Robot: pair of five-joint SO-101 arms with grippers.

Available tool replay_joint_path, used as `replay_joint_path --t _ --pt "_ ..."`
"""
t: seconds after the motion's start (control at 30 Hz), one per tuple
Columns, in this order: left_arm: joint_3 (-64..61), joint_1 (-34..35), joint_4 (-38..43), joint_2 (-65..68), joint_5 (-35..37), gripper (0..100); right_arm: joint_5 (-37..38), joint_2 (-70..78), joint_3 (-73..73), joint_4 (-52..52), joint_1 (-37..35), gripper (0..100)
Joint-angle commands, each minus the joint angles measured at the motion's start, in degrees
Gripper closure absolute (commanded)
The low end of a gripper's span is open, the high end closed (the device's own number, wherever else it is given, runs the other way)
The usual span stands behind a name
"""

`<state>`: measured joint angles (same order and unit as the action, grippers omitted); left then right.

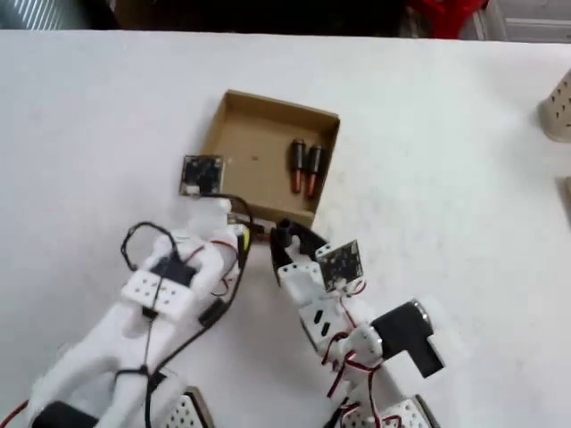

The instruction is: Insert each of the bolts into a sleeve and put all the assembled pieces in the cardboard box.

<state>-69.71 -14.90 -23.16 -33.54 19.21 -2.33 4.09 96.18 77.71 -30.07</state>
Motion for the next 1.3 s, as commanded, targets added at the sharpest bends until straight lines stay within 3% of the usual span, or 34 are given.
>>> replay_joint_path --t 0.0,0.2,0.43,0.63,0.73,1.27 --pt "-1.3 0.5 2.5 -13.1 -0.7 98 0.6 0.5 0.0 1.9 -0.7 98.3" --pt "-4.4 0.2 3.1 -29.2 -1.8 98 0.6 0.7 0.0 1.6 -0.7 98.3" --pt "-12.3 -5.4 6.6 -49.0 -15.8 98 0.6 0.8 0.0 1.5 -0.7 98.3" --pt "-18.7 -12.1 5.9 -64.6 -10.4 98 0.6 0.8 0.0 1.6 -0.7 98.2" --pt "-24.8 -14.0 11.0 -71.7 -5.6 98 0.6 0.8 0.0 1.8 -0.7 98.2" --pt "-26.5 -14.2 30.9 -54.6 -5.4 98 0.6 0.9 -0.1 4.4 -0.3 98.2"
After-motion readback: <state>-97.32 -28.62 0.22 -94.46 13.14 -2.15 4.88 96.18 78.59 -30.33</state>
